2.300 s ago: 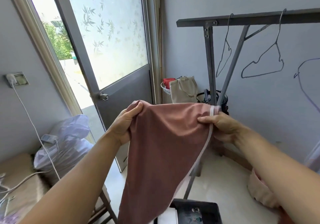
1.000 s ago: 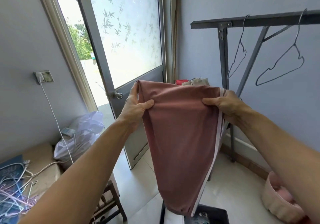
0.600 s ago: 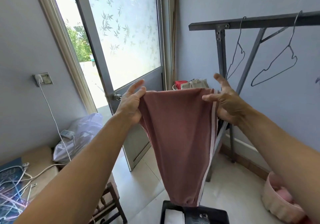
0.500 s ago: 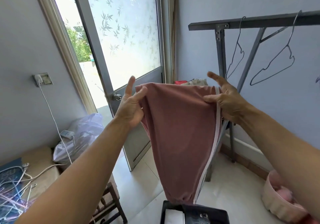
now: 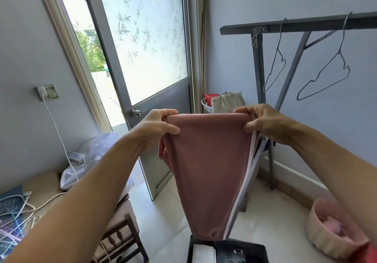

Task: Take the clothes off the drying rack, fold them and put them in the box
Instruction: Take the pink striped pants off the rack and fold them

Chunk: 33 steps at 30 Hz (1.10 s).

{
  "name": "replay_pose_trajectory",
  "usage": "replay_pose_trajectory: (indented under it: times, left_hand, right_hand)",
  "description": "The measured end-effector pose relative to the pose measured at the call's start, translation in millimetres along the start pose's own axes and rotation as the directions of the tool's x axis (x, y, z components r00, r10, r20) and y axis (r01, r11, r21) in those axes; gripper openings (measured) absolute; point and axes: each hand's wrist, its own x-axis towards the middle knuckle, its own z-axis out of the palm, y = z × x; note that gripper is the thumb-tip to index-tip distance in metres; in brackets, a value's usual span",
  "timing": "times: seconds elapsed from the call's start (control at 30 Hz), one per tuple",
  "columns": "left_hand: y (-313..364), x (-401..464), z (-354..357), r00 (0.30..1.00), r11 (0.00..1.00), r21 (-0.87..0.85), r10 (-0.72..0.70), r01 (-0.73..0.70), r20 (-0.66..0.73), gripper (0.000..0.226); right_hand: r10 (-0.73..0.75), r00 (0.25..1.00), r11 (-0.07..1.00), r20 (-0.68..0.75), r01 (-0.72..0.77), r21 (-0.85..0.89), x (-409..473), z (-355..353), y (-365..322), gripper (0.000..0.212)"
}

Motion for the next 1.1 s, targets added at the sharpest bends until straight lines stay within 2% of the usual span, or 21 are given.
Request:
replay_pose_trajectory:
  times: [0.13,0.23,0.3,0.33,0.4,0.5,0.53,0.6,0.63,0.67,0.7,0.77,0.83,0.9,0.93,1.0,1.03,1.07,1.1]
  left_hand:
    - [2,-2,-2,0.99,0.921,0.367,0.14,-0.129,-0.003,0.012]
    - [0,-2,-5,0.975,0.821,0.548,0.217,-0.159,-0.044,0.02]
    - [-3,-3,-5,0.967,0.771,0.616,0.249,-0.164,-0.054,0.016]
    - [-4,-2,-5,0.964,0.77,0.607,0.265,-0.195,-0.026,0.015]
    - [-6,-2,-4,0.956,0.851,0.443,0.287,-0.282,0.058,0.016]
    - [0,-7,2,0.959,0.94,0.199,0.255,-0.277,0.127,0.022]
    - [1,-9,6,0.962,0.953,0.151,0.245,-0.262,0.121,0.023]
    - [4,-10,14,0.972,0.974,0.053,0.213,-0.219,0.099,0.023]
    - [6,-9,19,0.979,0.982,0.005,0.186,-0.187,0.082,0.022]
    - [7,-8,23,0.987,0.988,-0.044,0.151,-0.148,0.058,0.02]
    - [8,-6,28,0.993,0.991,-0.083,0.112,-0.109,0.036,0.018]
    - [12,-4,39,0.999,0.989,-0.144,0.047,-0.045,0.009,0.014]
    - [17,-2,51,1.0,0.98,-0.198,-0.009,0.007,-0.008,0.009]
    - [19,3,63,0.998,0.979,-0.203,-0.042,0.032,-0.043,0.009]
    - [20,4,67,0.997,0.982,-0.184,-0.049,0.036,-0.064,0.012]
    - [23,6,72,0.997,0.98,-0.198,-0.047,0.033,-0.067,0.014]
    - [26,2,73,0.999,0.97,-0.242,-0.024,0.017,-0.026,0.012]
    - [30,-3,72,1.0,0.961,-0.278,0.023,-0.016,0.02,0.011]
    - [30,-6,68,0.996,0.959,-0.273,0.086,-0.072,0.039,0.015]
  right_hand:
    - [-0.115,0.986,0.927,-0.124,0.062,-0.369,-3,4,6,0.018]
    - [-0.17,0.964,0.875,-0.204,0.052,-0.482,-1,4,14,0.01]
    - [-0.192,0.945,0.857,-0.265,0.029,-0.515,2,3,19,0.009]
    - [-0.196,0.931,0.857,-0.309,0.01,-0.516,2,2,19,0.008]
    - [-0.187,0.897,0.868,-0.4,-0.04,-0.495,2,3,17,0.008]
    - [-0.159,0.853,0.907,-0.498,-0.073,-0.414,7,6,19,0.009]
    - [-0.136,0.843,0.936,-0.52,-0.064,-0.347,10,8,20,0.006]
    - [-0.043,0.847,0.996,-0.53,-0.003,-0.087,17,13,20,0.005]
    - [0.012,0.871,0.998,-0.492,0.022,0.063,18,17,20,0.017]
    - [0.047,0.901,0.986,-0.431,0.027,0.164,18,22,20,0.038]
    - [0.058,0.932,0.977,-0.357,0.02,0.213,16,27,19,0.058]
    - [0.034,0.982,0.969,-0.184,0.013,0.247,8,41,15,0.077]
    - [-0.005,1.0,0.979,0.03,-0.001,0.205,-5,57,9,0.082]
    - [-0.042,0.989,0.994,0.142,0.027,0.107,-13,76,3,0.078]
    - [-0.081,0.99,0.994,0.119,0.072,0.077,-14,86,3,0.07]
    - [-0.159,0.985,0.985,-0.064,0.162,0.053,-10,100,6,0.043]
    - [-0.166,0.97,0.983,-0.177,0.178,0.051,-8,102,7,0.025]
    - [-0.14,0.958,0.983,-0.25,0.164,0.079,-6,101,8,0.008]
    - [-0.092,0.954,0.982,-0.284,0.134,0.131,-4,97,6,0.007]
